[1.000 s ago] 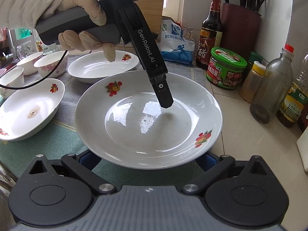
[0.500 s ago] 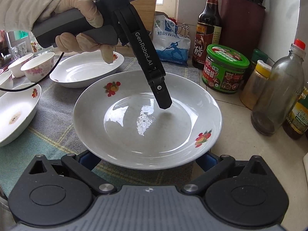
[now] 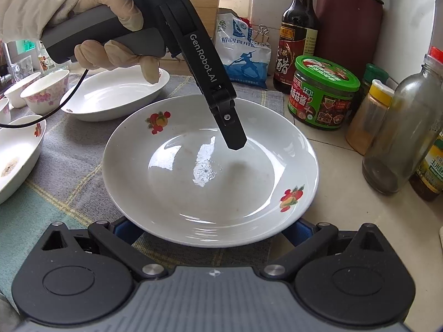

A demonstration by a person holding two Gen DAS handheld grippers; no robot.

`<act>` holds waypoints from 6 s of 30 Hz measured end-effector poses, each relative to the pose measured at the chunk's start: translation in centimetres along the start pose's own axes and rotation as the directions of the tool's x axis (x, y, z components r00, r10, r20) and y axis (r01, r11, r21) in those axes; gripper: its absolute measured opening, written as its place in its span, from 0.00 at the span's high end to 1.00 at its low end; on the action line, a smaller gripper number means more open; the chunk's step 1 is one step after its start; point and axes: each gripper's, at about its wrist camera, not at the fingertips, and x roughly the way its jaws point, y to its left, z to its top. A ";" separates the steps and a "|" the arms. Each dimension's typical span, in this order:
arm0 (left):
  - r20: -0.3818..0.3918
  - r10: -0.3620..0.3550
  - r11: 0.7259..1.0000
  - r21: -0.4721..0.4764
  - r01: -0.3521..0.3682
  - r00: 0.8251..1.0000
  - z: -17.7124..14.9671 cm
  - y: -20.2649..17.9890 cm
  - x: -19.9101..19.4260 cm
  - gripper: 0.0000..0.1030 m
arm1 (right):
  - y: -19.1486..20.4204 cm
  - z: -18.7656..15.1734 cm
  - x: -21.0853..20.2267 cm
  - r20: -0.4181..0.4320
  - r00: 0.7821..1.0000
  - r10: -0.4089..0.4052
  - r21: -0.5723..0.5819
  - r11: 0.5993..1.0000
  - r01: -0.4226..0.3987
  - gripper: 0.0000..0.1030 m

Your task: Organize plates and bowls

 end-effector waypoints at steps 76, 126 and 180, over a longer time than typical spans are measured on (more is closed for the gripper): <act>0.252 0.399 0.885 -0.358 -0.298 0.882 -40.9 -8.5 -17.0 0.10 | 20.4 4.1 -6.4 0.017 0.998 -0.062 0.126 0.990 0.059 0.00; 0.378 0.371 0.922 -0.257 -0.289 0.848 -39.5 -7.2 -12.8 0.00 | 19.9 7.9 3.5 -0.229 0.897 0.379 0.022 0.923 -0.384 0.00; 0.347 0.297 0.952 -0.181 -0.248 0.890 -38.0 -6.4 -13.1 0.01 | 16.9 11.8 6.0 -0.403 0.697 0.593 0.204 0.800 -0.564 0.00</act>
